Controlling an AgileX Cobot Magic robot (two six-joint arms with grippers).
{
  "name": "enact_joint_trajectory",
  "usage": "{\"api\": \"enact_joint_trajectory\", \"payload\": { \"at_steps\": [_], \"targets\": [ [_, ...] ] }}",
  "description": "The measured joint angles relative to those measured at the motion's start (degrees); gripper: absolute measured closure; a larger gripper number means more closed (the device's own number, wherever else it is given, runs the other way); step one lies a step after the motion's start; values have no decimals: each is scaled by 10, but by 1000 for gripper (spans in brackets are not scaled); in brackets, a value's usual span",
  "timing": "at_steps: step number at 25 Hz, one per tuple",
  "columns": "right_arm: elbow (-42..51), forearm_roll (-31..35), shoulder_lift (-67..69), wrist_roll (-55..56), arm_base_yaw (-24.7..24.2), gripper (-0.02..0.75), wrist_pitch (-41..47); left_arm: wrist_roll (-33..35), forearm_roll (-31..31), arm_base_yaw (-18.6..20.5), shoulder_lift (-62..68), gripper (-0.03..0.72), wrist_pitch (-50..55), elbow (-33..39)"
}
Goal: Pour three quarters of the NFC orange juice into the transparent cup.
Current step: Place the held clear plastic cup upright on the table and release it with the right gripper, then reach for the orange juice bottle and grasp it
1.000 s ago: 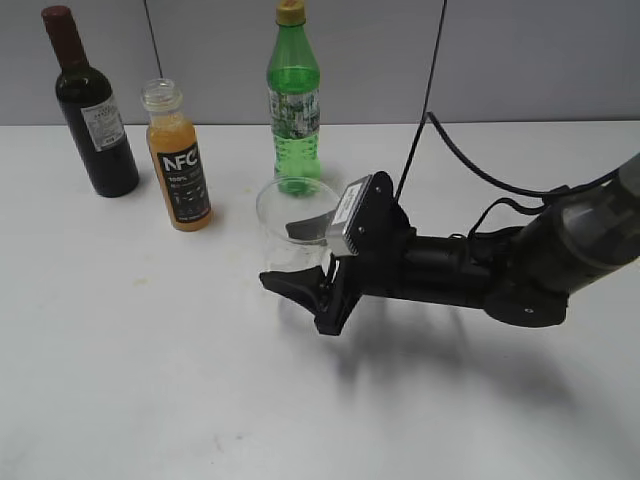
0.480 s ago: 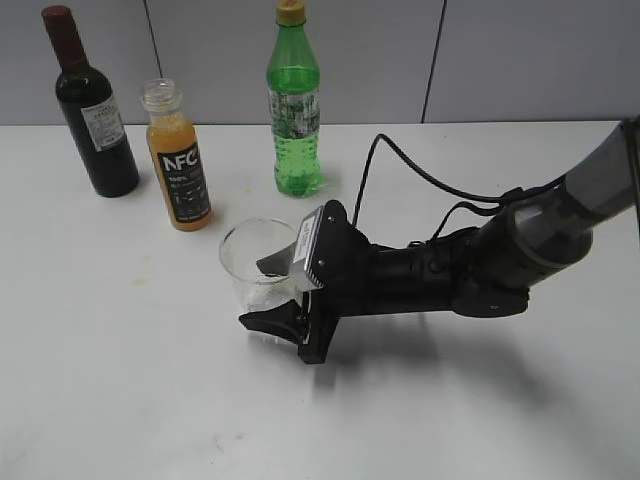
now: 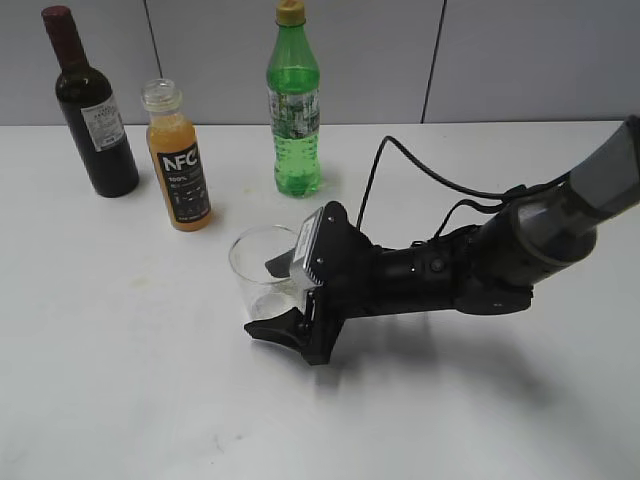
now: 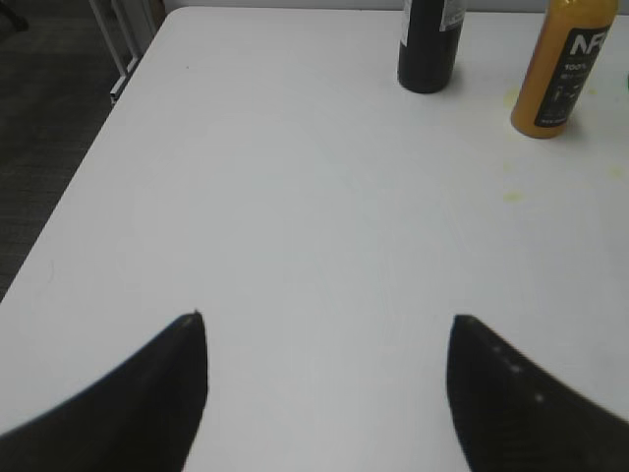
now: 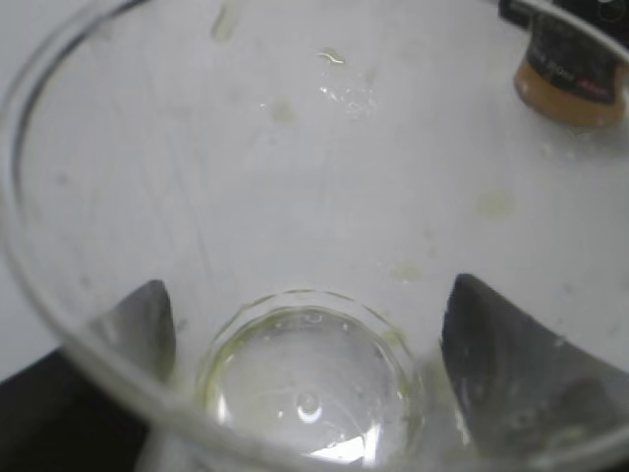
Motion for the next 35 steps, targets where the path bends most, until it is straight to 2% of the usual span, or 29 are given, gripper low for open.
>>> {"api": "enact_joint_trajectory", "payload": {
  "at_steps": [3, 6, 11, 16, 20, 22, 25, 31, 35],
  "targets": [
    [13, -1, -30, 6, 0, 72, 28, 0, 0, 0, 0, 104, 0, 0],
    [30, -2, -65, 10, 0, 74, 93, 0, 0, 0, 0, 104, 0, 0],
    [61, -2, -117, 11, 0, 125, 221, 12, -11, 0, 0, 104, 0, 0],
    [80, -1, -177, 19, 0, 158, 277, 16, -11, 0, 0, 104, 0, 0],
    [81, 36, -220, 49, 0, 161, 352, 17, -11, 0, 0, 104, 0, 0],
    [82, 73, -243, 54, 0, 160, 405, 17, -11, 0, 0, 104, 0, 0],
    [82, 91, -280, 56, 0, 160, 487, 17, -11, 0, 0, 104, 0, 0],
    [76, 97, -349, 60, 0, 163, 654, 17, -7, 0, 0, 104, 0, 0],
    [22, 78, -362, 115, -5, 164, 805, 17, -7, 0, 0, 104, 0, 0]
  ]
}}
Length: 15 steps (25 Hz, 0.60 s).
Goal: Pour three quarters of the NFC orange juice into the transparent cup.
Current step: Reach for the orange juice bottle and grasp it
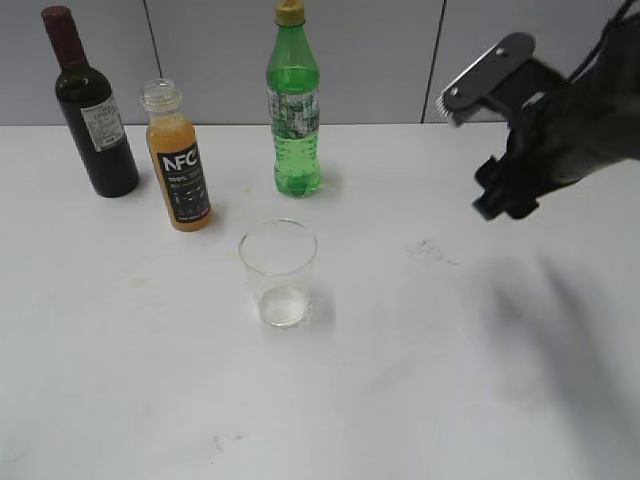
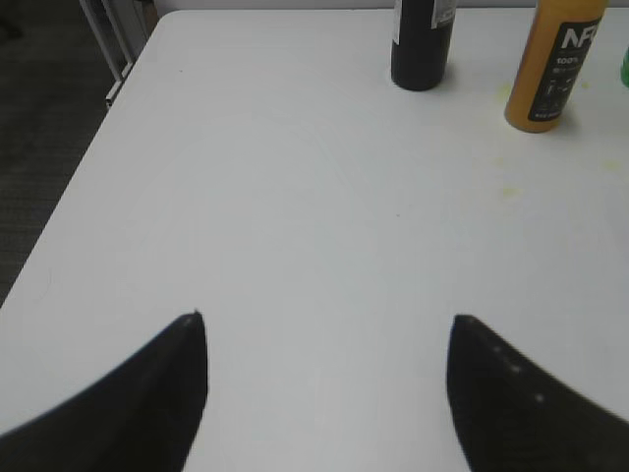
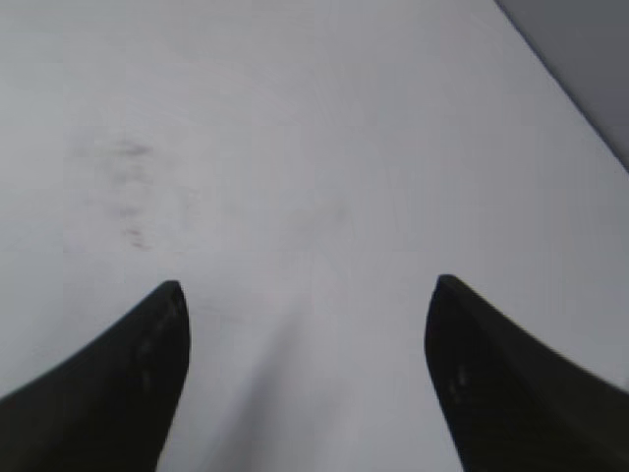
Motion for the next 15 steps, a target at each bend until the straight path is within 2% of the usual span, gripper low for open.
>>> {"api": "enact_joint_trajectory", "payload": {
  "at_steps": [3, 6, 12, 15],
  "targets": [
    [-76, 4, -1, 62, -20, 164, 82, 0, 0, 0, 0, 104, 0, 0],
    [-167, 61, -1, 67, -55, 164, 128, 0, 0, 0, 0, 104, 0, 0],
    [-339, 296, -2, -52, -154, 164, 191, 0, 0, 0, 0, 104, 0, 0],
    [-402, 381, 3, -113, -204, 164, 264, 0, 0, 0, 0, 104, 0, 0]
  ]
}}
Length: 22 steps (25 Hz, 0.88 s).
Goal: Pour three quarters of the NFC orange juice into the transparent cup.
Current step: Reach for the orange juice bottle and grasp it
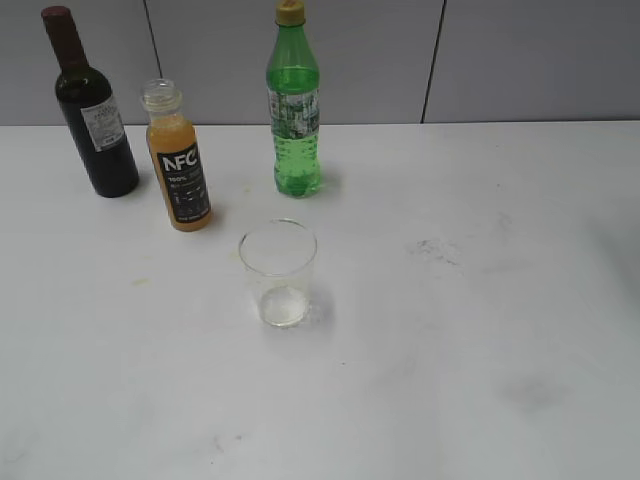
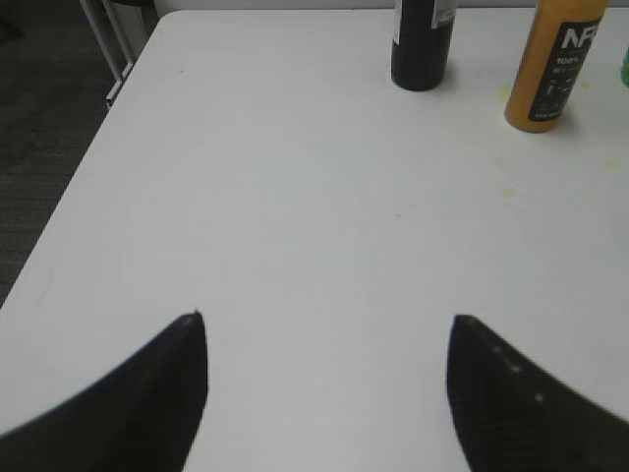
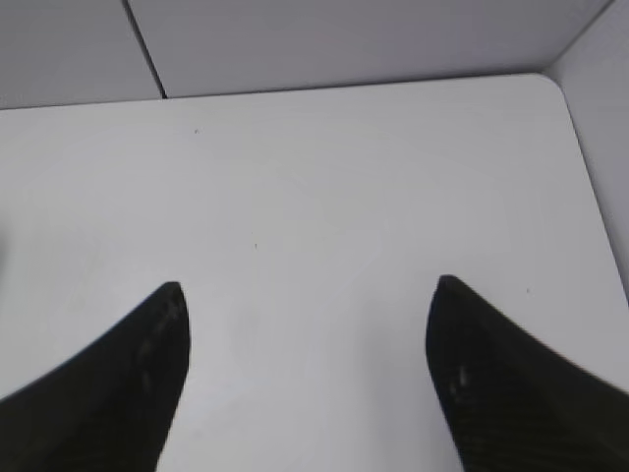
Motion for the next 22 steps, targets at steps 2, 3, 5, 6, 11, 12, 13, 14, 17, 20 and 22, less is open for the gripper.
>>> {"api": "enact_joint_trajectory", "payload": {
  "at_steps": [2, 3, 5, 6, 11, 12, 13, 14, 17, 20, 22],
  "targets": [
    [-27, 32, 5, -35, -28, 164, 54, 0, 0, 0, 0, 104, 0, 0],
    [-34, 41, 7, -46, -35, 164, 84, 0, 0, 0, 0, 104, 0, 0],
    [-39, 46, 9, -70, -46, 164, 127, 0, 0, 0, 0, 104, 0, 0],
    [-40, 49, 9, -77, -46, 164, 136, 0, 0, 0, 0, 104, 0, 0],
    [-6, 106, -26, -96, -47, 164, 143, 0, -4, 0, 0, 104, -6, -3],
    [10, 117, -46, -101, -47, 164, 143, 0, -9, 0, 0, 104, -11, -4],
    [30, 125, -70, -108, -47, 164, 144, 1, -13, 0, 0, 100, -17, -6],
    [49, 130, -98, -118, -47, 164, 144, 1, -20, 0, 0, 92, -24, -7],
    [129, 130, -186, -137, -47, 164, 145, 16, -48, 0, 0, 69, -54, -7],
    [218, 123, -273, -143, -47, 164, 146, 33, -86, 0, 0, 49, -93, -7],
    [278, 122, -329, -143, -47, 164, 141, 36, -102, 0, 2, 44, -118, -7]
  ]
}}
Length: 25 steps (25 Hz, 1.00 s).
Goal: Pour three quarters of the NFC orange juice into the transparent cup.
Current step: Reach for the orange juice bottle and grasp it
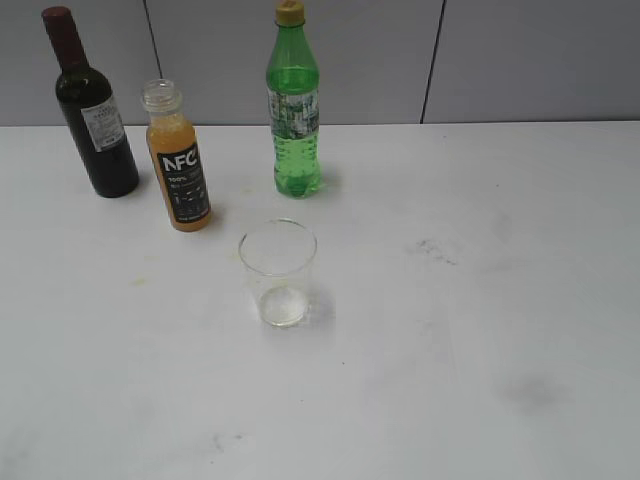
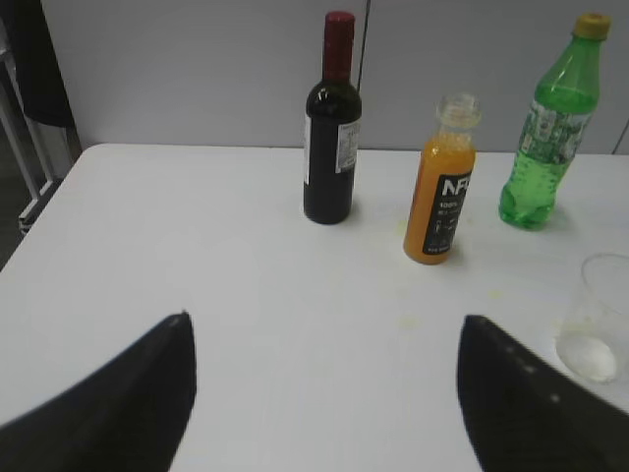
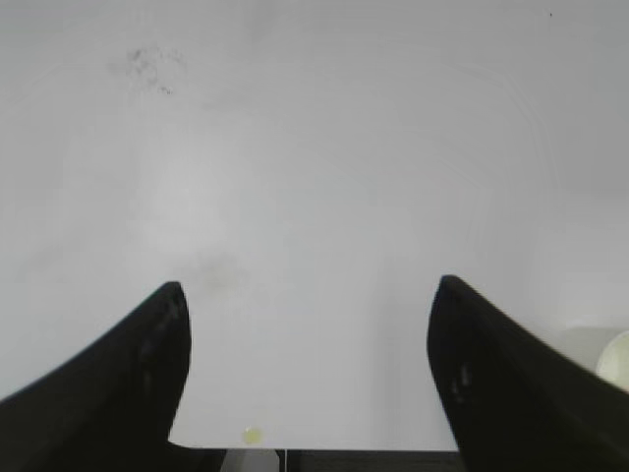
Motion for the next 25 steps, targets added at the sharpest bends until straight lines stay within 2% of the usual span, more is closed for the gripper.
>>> {"api": "enact_joint_trajectory", "payload": {
  "at_steps": [4, 7, 10, 13, 19, 25],
  "targets": [
    [116, 0, -107, 1, 0, 165, -32, 15, -20, 0, 37, 41, -44, 0],
    [187, 4, -176, 4, 0, 165, -52, 52, -69, -1, 78, 41, -87, 0],
    [245, 7, -247, 5, 0, 165, -61, 73, -112, -10, 120, 41, -133, 0],
    [298, 7, -321, 5, 0, 165, -70, 83, -125, -26, 163, 41, -172, 0],
    [361, 7, -451, 8, 0, 165, -77, 113, -127, -69, 267, 41, -202, -13],
    [380, 7, -543, 11, 0, 165, -89, 173, -161, -89, 399, 41, -235, -32]
  ]
}}
